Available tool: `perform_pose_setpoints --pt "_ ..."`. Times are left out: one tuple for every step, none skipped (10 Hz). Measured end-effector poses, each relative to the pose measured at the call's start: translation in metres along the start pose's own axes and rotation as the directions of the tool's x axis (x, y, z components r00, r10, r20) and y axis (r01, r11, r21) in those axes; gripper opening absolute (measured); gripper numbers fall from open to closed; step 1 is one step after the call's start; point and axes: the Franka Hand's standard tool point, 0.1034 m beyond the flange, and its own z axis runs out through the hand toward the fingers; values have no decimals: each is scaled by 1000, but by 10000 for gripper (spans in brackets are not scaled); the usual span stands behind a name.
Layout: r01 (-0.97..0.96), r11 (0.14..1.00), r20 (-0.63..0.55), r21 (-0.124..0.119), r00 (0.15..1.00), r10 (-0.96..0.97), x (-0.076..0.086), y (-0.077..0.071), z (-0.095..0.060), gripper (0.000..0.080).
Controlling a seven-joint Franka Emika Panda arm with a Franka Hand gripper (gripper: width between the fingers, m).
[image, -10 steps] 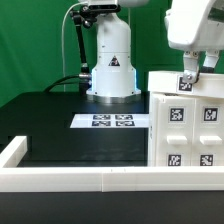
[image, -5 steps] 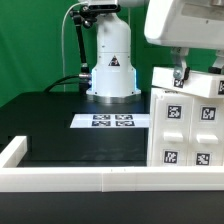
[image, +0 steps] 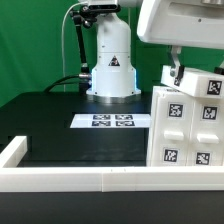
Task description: Assemble cabinet
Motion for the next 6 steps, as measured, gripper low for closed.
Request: perform_pose_setpoints --pt "-64 998 0 0 998 64 0 0 0 561" --pt "-126 992 -1 0 992 126 0 0 0 561" --pt "-184 983 -1 1 983 184 1 1 0 561" --pt "-257 966 -4 2 966 257 1 1 -1 561" --pt "-337 942 -18 12 941 337 2 2 -1 561" --pt "-426 904 -47 33 903 427 3 2 -1 561"
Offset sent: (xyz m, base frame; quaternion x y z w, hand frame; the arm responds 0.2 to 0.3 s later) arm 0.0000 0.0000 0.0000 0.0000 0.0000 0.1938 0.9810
